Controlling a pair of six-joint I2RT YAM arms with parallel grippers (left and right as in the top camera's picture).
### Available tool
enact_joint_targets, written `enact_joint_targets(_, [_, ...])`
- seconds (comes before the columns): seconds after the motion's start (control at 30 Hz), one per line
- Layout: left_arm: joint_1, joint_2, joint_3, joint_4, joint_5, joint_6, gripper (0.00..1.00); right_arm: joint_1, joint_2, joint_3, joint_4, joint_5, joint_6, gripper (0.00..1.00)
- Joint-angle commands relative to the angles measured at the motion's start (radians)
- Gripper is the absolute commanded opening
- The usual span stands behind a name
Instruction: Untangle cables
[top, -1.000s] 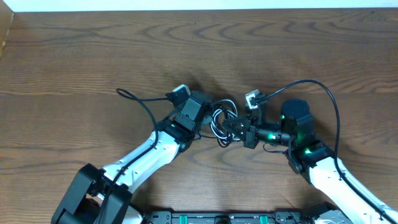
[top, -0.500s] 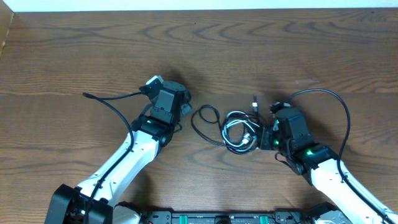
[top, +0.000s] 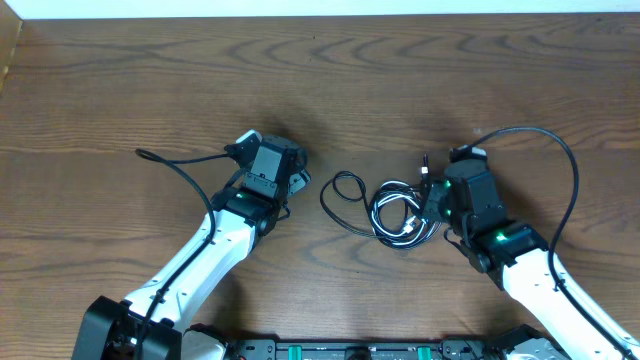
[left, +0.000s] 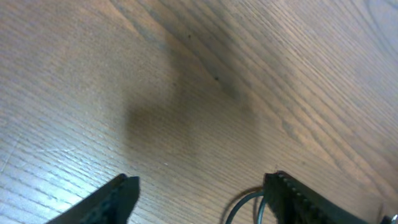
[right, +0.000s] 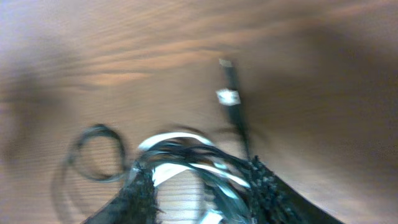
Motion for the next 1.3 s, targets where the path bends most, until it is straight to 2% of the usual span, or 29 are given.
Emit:
enact_joint_targets(0.0, [0.006,-0.005,0.003,-0.003,-0.038,0.016,0.89,0.022,0.017,0.020,0.031,-0.180,-0.005,0.49])
enact_joint_targets(0.17, [0.033,-0.006,0.003,-0.007,-0.059,0.016,0.90,0.108,0.132,0.020,0.103,-0.187,0.000,0.51])
enact_joint_targets(0.27, [0.055,-0.006,0.003,-0.046,-0.059,0.016,0.90,0.159,0.272,0.020,0.163,-0.185,0.060,0.49])
enact_joint_targets(0.5, [0.062,-0.006,0.003,-0.082,-0.058,0.016,0.90,0.164,0.409,0.020,0.278,-0.234,0.138,0.49])
enact_joint_targets(0.63, [0.062,-0.006,0.003,-0.092,-0.059,0.016,0.90,0.164,0.485,0.020,0.356,-0.266,0.193,0.44])
enact_joint_targets(0.67, [0.062,-0.006,0.003,-0.098,-0.061,0.016,0.90,0.164,0.509,0.020,0.377,-0.273,0.210,0.38])
enact_joint_targets(0.77, [0.062,-0.006,0.003,-0.129,-0.063,0.020,0.90,0.163,0.535,0.021,0.448,-0.343,0.198,0.03])
enact_joint_targets(0.87, [0.073,-0.006,0.003,-0.161,-0.066,0.019,0.90,0.161,0.516,0.023,0.523,-0.453,0.140,0.01])
enact_joint_targets(0.9, [0.085,-0.006,0.003,-0.171,-0.056,0.019,0.90,0.158,0.489,0.029,0.565,-0.581,0.093,0.01])
enact_joint_targets(1.03, [0.127,-0.018,0.003,-0.156,0.142,0.034,0.90,0.136,0.373,0.039,0.564,-0.791,-0.017,0.01])
enact_joint_targets(1.1, [0.155,-0.020,0.003,-0.089,0.348,0.175,0.89,0.115,0.289,0.039,0.555,-0.933,-0.082,0.01])
enact_joint_targets(1.13, [0.169,-0.019,0.003,-0.032,0.539,0.300,0.90,0.105,0.247,0.039,0.556,-0.994,-0.084,0.01])
enact_joint_targets(1.17, [0.174,-0.019,0.003,0.003,0.669,0.382,0.90,0.098,0.223,0.039,0.556,-1.012,-0.084,0.01])
enact_joint_targets(1.23, [0.174,-0.019,0.003,0.034,0.812,0.485,0.90,0.086,0.188,0.039,0.556,-1.037,-0.084,0.01])
enact_joint_targets(1.27, [0.174,-0.019,0.003,0.033,0.819,0.488,0.90,0.084,0.180,0.039,0.556,-1.049,-0.084,0.01])
